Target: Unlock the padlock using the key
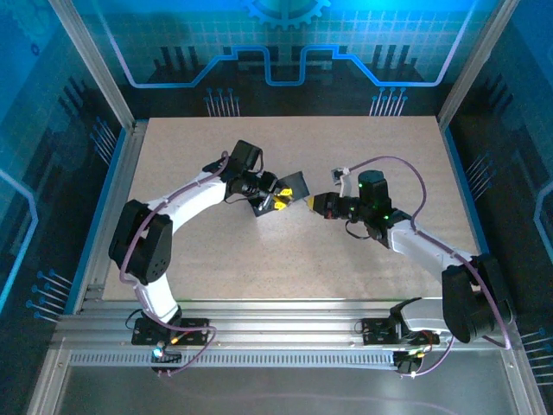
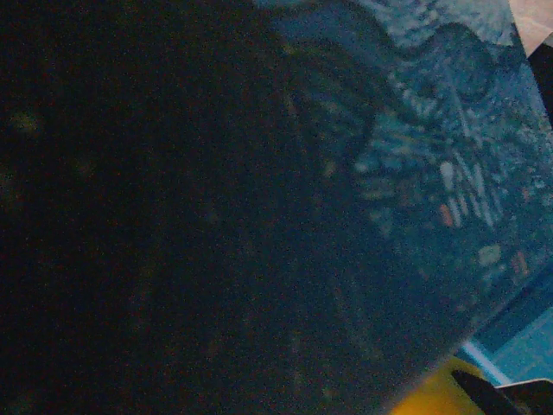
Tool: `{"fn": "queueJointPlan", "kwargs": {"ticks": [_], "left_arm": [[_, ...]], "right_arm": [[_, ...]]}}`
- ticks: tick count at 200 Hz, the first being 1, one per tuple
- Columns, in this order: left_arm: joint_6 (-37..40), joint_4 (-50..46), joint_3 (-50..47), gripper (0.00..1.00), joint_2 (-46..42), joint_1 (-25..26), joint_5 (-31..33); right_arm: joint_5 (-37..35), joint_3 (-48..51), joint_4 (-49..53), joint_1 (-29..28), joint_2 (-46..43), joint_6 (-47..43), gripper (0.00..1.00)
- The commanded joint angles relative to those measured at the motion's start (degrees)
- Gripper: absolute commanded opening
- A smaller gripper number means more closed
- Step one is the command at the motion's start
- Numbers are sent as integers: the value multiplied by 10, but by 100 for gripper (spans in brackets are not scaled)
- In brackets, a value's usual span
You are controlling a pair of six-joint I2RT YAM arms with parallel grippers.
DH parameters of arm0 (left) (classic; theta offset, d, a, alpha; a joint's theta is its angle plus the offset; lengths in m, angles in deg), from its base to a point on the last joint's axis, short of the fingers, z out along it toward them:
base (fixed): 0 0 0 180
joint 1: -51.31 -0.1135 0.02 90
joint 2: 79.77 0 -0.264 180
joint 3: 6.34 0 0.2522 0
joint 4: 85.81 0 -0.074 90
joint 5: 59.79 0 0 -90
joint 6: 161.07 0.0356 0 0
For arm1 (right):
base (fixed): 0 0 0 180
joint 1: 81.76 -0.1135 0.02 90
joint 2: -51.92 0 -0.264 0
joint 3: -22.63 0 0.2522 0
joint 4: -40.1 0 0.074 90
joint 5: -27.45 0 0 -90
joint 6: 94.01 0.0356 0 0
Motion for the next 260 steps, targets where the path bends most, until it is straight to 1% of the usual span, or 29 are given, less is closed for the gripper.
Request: {"fn": "queueJointPlan", "kwargs": {"ticks": [1,38,60,89,106,138,203,235,260], "left_arm": [[-57,67,-6,0,-32,-5,-25],[-64,82,1,0,-27,-5,-37],[-57,76,6,0,-23,-6,-41],[-56,74,9,0,-19,-9,-43],[-43,65,15,0,-18,-11,-49],[-10,29,32,0,-20,-14,-61],[16,10,40,0,-23,-24,-78],[28,2,44,0,-23,-24,-82],[34,-4,44,0,-26,-26,-84]], "right_arm": [[-7,-26,-17,-12,23,-23,0],[-29,-26,-16,-26,24,-33,0],[-45,-24,-13,-38,18,-41,0],[-65,-15,-19,-39,20,-40,0],[-76,-15,-14,-37,21,-45,0],[-63,-9,-33,-37,16,-48,0],[-73,-15,-15,-55,5,-76,0],[-82,-16,-22,-61,8,-70,0],[-75,-16,-30,-64,6,-69,0]]}}
